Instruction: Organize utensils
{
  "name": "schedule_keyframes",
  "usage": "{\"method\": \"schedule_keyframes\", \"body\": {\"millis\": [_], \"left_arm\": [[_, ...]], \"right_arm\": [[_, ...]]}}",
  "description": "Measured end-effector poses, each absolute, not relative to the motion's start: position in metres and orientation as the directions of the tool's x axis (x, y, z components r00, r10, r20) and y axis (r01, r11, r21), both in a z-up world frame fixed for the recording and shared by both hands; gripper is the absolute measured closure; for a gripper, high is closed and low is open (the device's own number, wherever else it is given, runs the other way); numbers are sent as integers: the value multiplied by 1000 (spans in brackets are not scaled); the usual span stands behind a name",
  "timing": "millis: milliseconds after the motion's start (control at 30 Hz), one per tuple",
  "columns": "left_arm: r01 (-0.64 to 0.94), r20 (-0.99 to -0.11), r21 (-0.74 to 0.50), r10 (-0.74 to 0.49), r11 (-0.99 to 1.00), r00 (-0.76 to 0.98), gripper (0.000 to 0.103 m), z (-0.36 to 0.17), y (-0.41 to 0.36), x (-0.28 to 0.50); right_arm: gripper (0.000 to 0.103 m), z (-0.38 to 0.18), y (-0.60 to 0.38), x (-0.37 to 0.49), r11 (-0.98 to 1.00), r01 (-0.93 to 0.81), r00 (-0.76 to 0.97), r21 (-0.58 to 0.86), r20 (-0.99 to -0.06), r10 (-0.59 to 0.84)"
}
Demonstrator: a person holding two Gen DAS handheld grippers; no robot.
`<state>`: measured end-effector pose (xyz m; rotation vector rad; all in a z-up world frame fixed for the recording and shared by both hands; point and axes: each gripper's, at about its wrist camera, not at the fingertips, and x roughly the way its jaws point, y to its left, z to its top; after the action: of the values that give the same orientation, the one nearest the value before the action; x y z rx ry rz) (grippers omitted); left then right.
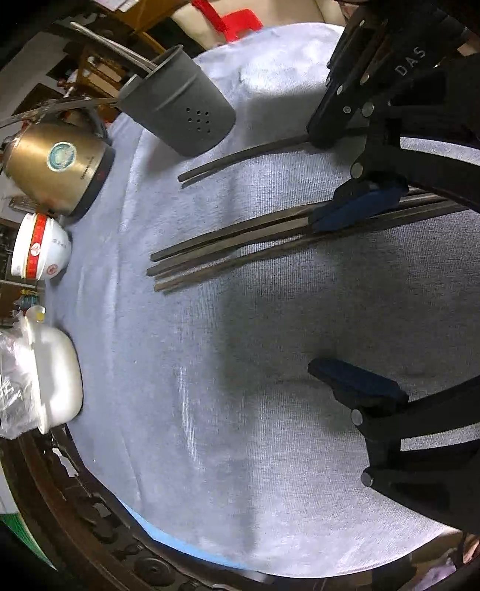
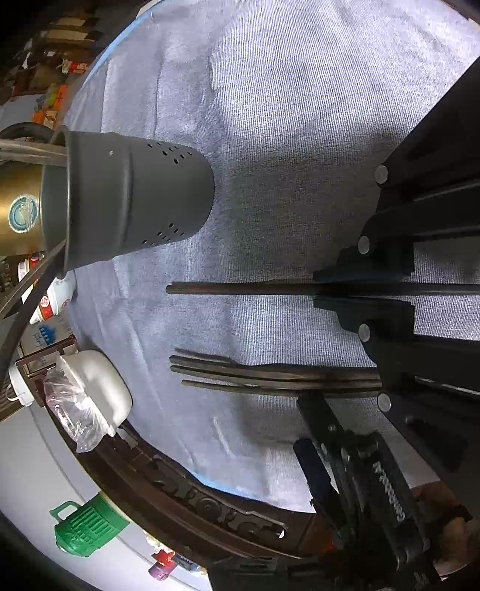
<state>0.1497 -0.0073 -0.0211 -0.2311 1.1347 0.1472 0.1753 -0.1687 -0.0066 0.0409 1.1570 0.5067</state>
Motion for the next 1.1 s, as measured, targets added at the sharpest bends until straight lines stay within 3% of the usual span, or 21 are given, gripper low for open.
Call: {"method": "schedule_keyframes", "body": {"millis": [100,167,267,467,767,833,933,1100], "left_arm": [[-218,-915,-52,41,975,400,45,-21,-13,153],[-187,-918,-14,61,982,393,73,-19,-17,156],[-145,-928,-19,36,989,371,97,-20,-16,157],[-79,-940,-39,-10,996,341,98,-19,-5,136],[-153,-946,-143,-90,978,312,98,-17,12,101],[-168,-944,-188,-131,968,301,91,-17,16,101],[-192,-944,-210,-147,959,295,71,-14,23,106],[-215,-946,-188,-117,958,302,69,-8,28,129]], "right_arm": [[94,-7,-169,176,884,-363,301,294,-861,410],[94,-7,-169,176,883,-367,300,294,-861,411],[94,-7,-167,175,881,-379,292,281,-867,403],[94,-5,-171,166,878,-404,263,255,-887,379],[93,-4,-177,148,876,-413,203,248,-913,354],[93,-4,-176,152,881,-405,193,245,-919,345],[92,2,-173,158,888,-400,207,229,-921,331],[92,10,-160,179,893,-398,233,209,-919,319]]}}
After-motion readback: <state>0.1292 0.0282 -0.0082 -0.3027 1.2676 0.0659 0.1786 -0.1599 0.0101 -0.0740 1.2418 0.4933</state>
